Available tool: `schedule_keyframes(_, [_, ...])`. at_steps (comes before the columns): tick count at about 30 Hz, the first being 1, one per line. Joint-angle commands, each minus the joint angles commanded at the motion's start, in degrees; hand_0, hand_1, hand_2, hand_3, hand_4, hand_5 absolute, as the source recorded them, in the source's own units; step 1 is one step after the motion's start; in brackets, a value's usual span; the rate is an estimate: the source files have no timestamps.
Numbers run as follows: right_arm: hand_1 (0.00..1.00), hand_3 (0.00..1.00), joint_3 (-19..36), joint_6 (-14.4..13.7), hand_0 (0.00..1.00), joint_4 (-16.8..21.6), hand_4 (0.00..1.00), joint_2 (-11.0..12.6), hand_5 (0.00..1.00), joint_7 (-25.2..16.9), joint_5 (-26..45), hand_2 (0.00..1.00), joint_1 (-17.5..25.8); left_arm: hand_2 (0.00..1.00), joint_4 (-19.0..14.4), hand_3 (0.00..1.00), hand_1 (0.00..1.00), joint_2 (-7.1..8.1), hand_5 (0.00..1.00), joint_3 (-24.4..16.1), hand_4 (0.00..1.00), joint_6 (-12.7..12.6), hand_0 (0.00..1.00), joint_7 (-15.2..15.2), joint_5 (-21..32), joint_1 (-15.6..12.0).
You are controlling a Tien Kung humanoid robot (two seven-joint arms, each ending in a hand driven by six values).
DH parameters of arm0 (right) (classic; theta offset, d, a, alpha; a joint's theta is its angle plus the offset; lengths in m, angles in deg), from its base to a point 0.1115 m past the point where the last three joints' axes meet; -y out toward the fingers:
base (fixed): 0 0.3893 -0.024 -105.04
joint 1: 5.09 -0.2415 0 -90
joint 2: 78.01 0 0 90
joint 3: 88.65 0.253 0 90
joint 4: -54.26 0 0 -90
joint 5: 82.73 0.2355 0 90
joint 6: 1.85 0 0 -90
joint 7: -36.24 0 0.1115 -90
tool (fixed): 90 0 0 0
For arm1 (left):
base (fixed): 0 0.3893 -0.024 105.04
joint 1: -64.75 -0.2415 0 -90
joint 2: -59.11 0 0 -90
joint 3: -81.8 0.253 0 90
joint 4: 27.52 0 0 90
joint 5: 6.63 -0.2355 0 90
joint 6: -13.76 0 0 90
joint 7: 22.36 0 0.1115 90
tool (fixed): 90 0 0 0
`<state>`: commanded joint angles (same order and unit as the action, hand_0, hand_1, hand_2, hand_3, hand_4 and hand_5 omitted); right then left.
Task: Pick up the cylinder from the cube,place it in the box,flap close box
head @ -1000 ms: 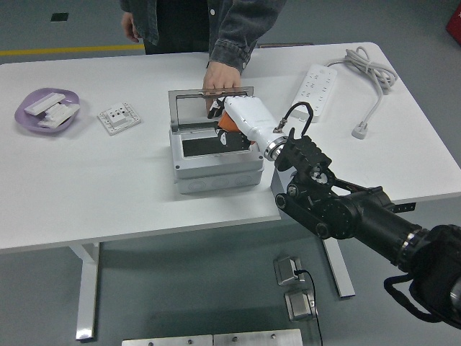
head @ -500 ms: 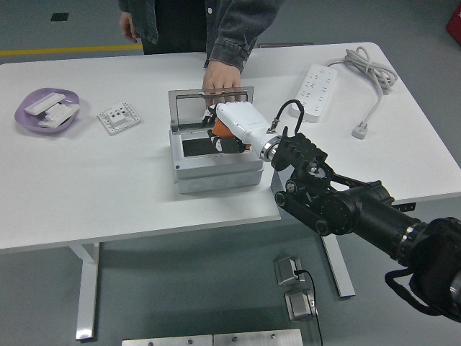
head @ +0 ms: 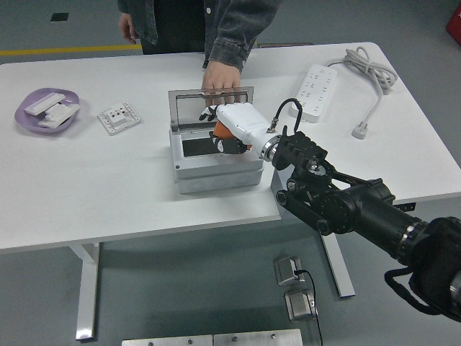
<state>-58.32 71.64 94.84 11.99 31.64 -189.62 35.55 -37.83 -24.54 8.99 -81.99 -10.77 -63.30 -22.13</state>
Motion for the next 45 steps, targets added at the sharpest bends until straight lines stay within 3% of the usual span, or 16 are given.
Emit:
schedule_keyframes(13, [0.698, 0.955, 0.5, -0.4, 0.797, 0.4, 0.857, 0.0, 0.198, -0.1, 0.5, 0.825, 0.4, 0.538, 0.0, 0.623, 0.585, -0.43, 0.218, 0.2, 0.599, 0.2, 0.627, 0.3, 0.0, 0.0])
schedule_keyframes(18, [0.695, 0.945, 0.0, 0.1, 0.796, 4.7, 0.856, 0.2, 0.199, 1.0, 1.4, 0.821, 0.6, 0.536, 0.0, 0.623, 0.585, -0.55, 0.217, 0.0, 0.598, 0.2, 0.626, 0.4, 0.1, -0.3])
schedule_keyframes(24, [0.693, 0.917, -0.3, 1.9, 0.796, 11.7, 0.855, 3.3, 0.208, 2.7, 2.7, 0.818, -1.2, 0.537, 0.0, 0.623, 0.584, -0.71, 0.217, -0.6, 0.597, 0.2, 0.626, 0.4, -0.3, -0.5])
schedule_keyframes(27, [0.693, 0.917, 0.6, 2.5, 0.796, 12.8, 0.855, 4.4, 0.208, 3.1, 2.9, 0.818, -2.9, 0.537, 0.0, 0.623, 0.584, -0.73, 0.217, -0.4, 0.597, 0.3, 0.626, 0.2, -0.2, -0.4])
schedule_keyframes(35, [0.686, 0.911, 4.0, 3.1, 0.786, 5.8, 0.85, 4.6, 0.216, 1.6, 5.5, 0.808, -6.7, 0.536, 0.0, 0.623, 0.585, -0.36, 0.22, 0.1, 0.596, 0.3, 0.626, 0.3, 0.2, 0.1])
schedule_keyframes(45, [0.673, 0.897, 6.3, 2.3, 0.777, -3.4, 0.844, 4.7, 0.23, -0.9, 8.7, 0.801, -5.7, 0.535, 0.0, 0.623, 0.585, 0.52, 0.223, -0.2, 0.593, 0.3, 0.626, 0.0, 0.3, 1.2])
